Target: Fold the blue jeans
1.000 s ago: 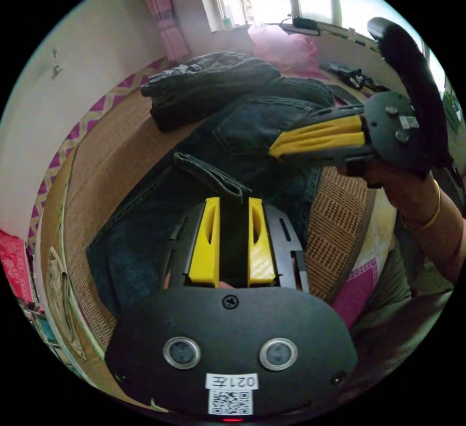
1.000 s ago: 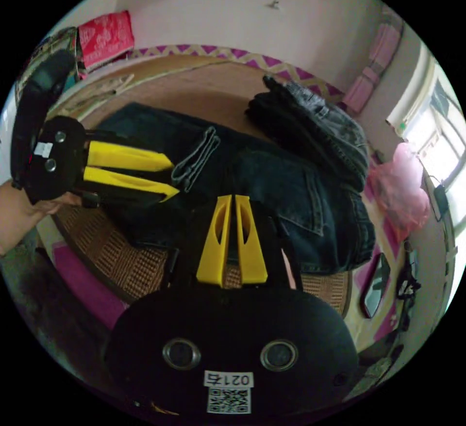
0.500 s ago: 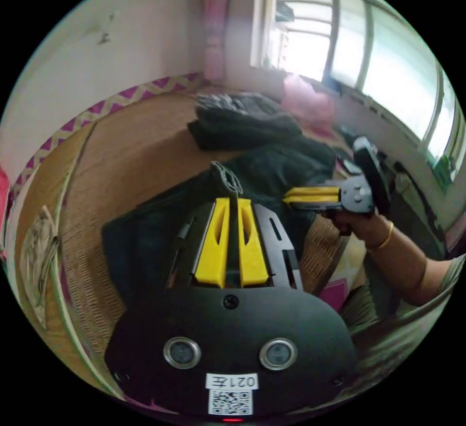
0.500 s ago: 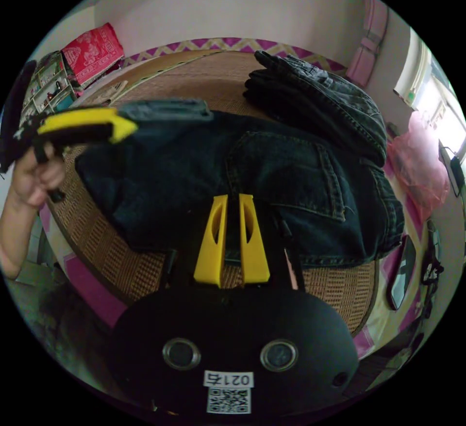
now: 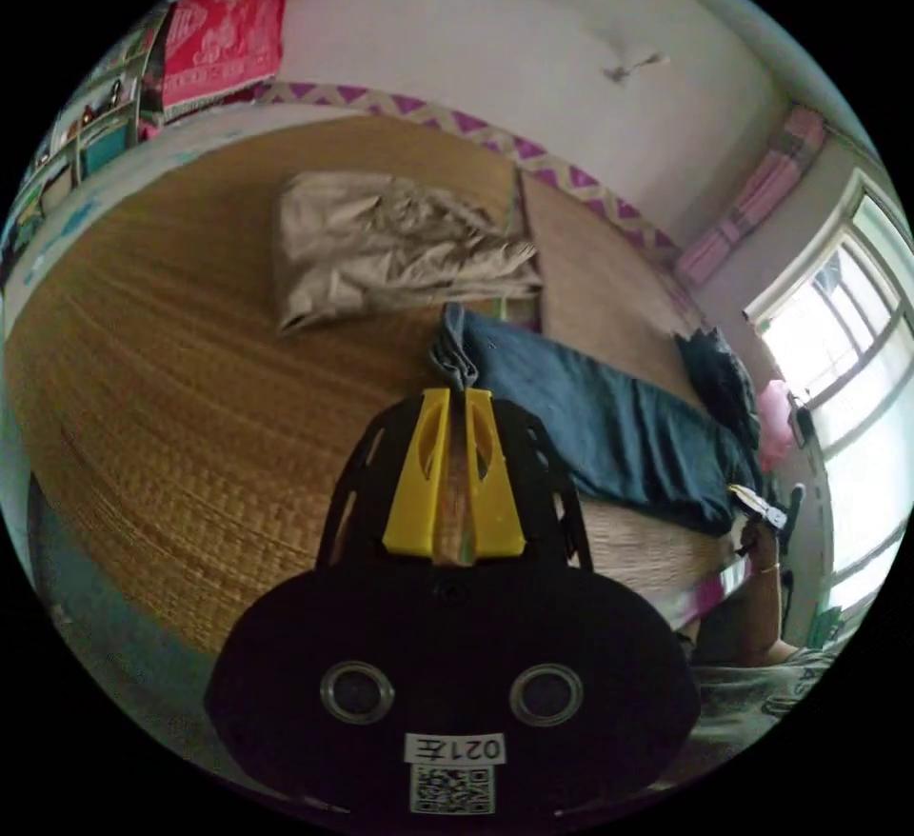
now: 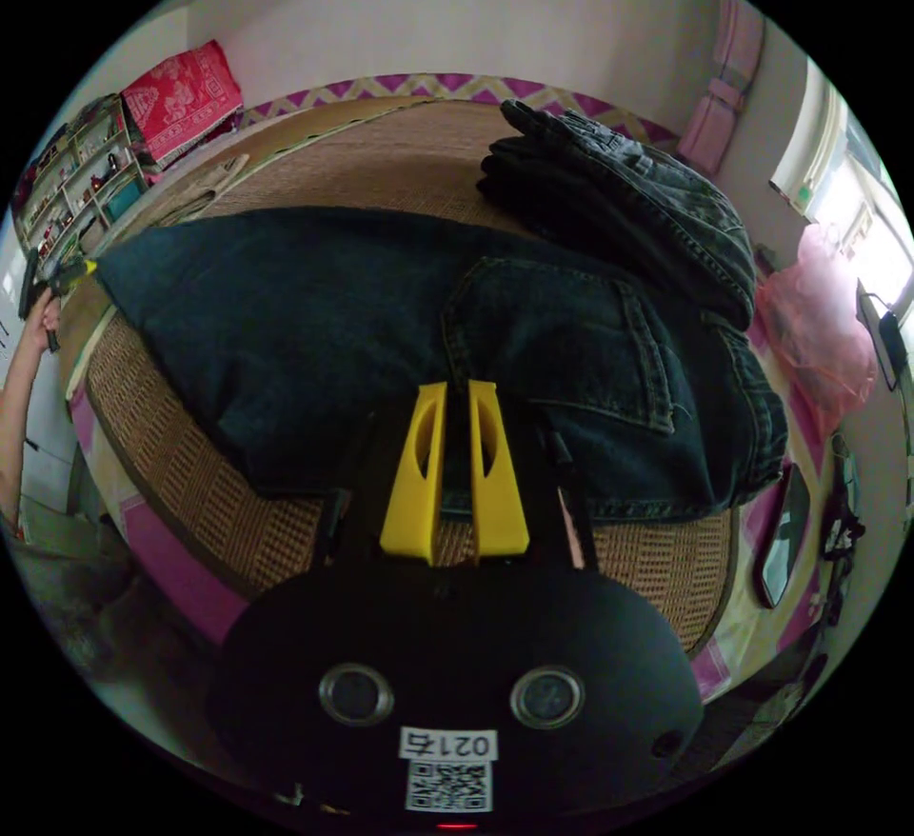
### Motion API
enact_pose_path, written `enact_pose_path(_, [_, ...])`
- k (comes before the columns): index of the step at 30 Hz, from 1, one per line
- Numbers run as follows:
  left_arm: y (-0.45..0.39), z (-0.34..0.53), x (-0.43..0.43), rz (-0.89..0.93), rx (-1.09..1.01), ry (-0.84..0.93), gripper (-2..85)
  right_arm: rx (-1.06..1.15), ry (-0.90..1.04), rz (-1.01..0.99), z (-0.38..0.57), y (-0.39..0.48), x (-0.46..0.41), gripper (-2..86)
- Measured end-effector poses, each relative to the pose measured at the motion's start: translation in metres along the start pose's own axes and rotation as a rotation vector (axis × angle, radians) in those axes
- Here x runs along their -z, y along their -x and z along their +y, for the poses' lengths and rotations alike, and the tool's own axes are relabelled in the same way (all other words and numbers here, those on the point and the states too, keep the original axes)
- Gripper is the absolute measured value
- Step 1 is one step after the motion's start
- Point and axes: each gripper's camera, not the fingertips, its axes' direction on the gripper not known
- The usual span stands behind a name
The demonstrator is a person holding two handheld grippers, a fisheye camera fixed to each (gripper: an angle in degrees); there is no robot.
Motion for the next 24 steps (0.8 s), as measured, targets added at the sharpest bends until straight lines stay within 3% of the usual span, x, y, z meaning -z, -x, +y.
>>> enact_pose_path(2, [0.034,0.006,-0.023,-0.005,0.044,0.063,-0.5,0.002,0.000,0.005,-0.003,-0.002,0.001,4.8])
enact_pose_path(6, [0.073,0.002,-0.016,0.116,0.156,0.019,-0.4,-0.020,-0.003,-0.019,-0.008,-0.013,0.003,5.0])
enact_pose_path(9, [0.087,0.001,0.013,0.056,0.197,-0.120,-0.6,0.035,-0.038,-0.122,-0.014,-0.030,0.014,6.5])
enact_pose_path(12, [0.048,-0.009,0.037,-0.011,-0.073,-0.260,0.1,0.059,-0.190,-0.091,-0.025,-0.060,0.040,8.4])
enact_pose_path(17, [-0.041,-0.050,-0.017,0.147,-0.570,-0.081,6.9,0.350,-0.145,0.055,-0.080,-0.102,0.024,10.3])
enact_pose_path(24, [-0.086,-0.096,-0.107,0.153,-0.789,0.229,8.7,0.524,0.079,-0.063,-0.155,-0.144,-0.017,10.2])
